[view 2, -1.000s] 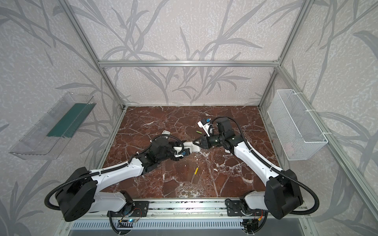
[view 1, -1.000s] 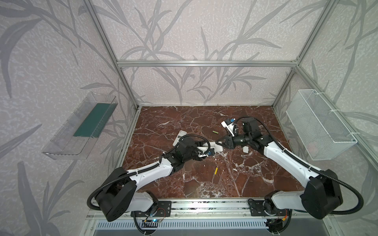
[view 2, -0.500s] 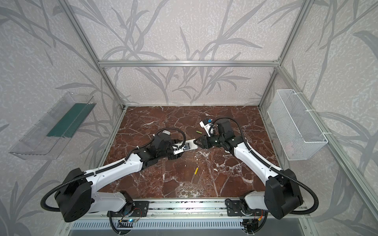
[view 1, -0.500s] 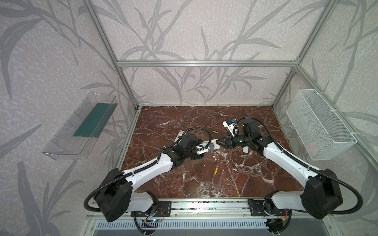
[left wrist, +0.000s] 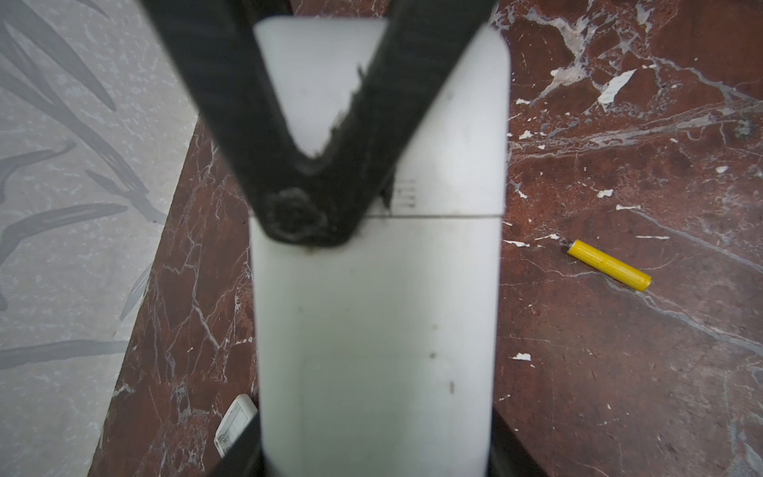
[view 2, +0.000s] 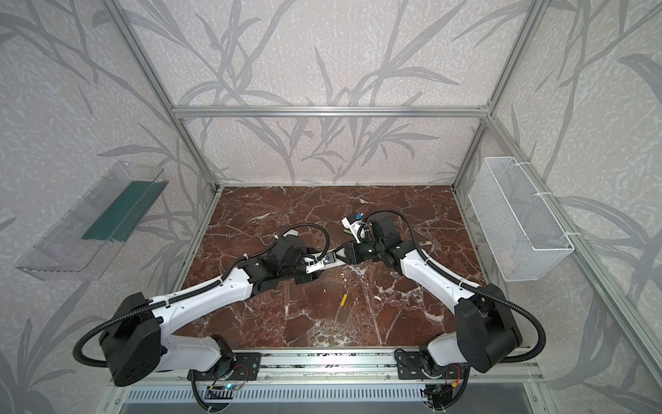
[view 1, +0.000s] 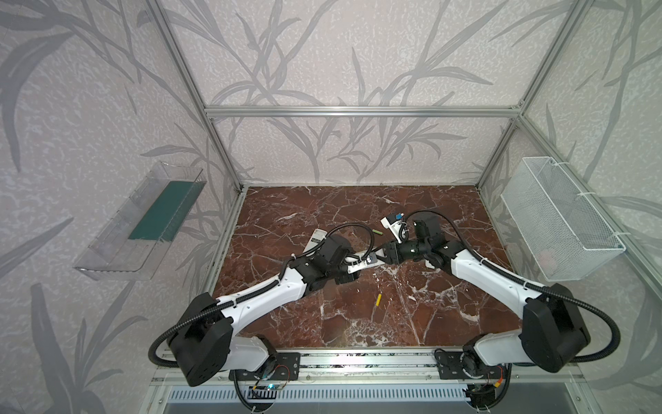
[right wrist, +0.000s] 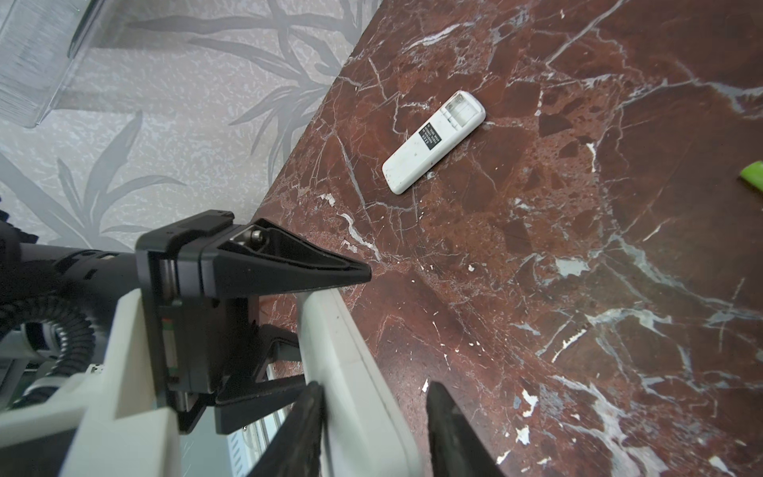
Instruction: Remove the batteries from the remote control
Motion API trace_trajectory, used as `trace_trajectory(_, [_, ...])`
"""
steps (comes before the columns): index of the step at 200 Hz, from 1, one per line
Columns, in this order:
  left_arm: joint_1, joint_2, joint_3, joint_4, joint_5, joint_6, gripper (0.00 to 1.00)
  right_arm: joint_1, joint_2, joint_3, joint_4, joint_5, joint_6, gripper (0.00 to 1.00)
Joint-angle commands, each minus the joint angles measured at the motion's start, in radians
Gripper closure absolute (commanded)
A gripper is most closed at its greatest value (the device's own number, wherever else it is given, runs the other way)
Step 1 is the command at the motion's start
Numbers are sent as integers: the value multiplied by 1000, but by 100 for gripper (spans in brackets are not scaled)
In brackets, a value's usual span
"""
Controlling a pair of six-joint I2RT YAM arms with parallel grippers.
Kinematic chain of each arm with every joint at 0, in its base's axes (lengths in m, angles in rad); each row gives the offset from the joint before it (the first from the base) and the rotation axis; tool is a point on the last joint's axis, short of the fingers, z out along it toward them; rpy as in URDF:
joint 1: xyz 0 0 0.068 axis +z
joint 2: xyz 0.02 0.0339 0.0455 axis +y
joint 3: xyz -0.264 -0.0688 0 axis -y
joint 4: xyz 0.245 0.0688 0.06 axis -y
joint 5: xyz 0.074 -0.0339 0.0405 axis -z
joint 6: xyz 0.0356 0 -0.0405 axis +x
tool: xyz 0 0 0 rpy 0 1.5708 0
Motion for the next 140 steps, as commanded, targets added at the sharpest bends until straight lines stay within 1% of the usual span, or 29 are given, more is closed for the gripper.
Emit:
trace_trajectory(1, [-2,6,41,-13,-25,-23,90,2,12,-15,24,-18,13,59])
trace_trajectory(29, [-2,14,46,-23,-41,-24,91,2,15,-35,34,-18,18,60])
trace_trajectory(38, [-3,17,48,-27,-44,-27,92,1,13,-40,35,-15,18,63])
trace_trajectory(60, [-3,21,48,-33,-46,-32,93,-7,11,-50,33,-11,18,77])
trace_trajectory(80, [-2,20,46,-39,-47,-31,94,-36,2,-63,35,-20,25,80])
trace_trajectory(98, [0,17,44,-40,-42,-31,94,-51,-13,-71,40,-33,22,80])
trace_trajectory(108, [0,17,44,-39,-36,-32,94,-51,-14,-67,38,-43,17,79])
trace_trajectory(140, [-1,39,71,-69,-11,-53,94,-50,-12,-64,41,-43,19,63])
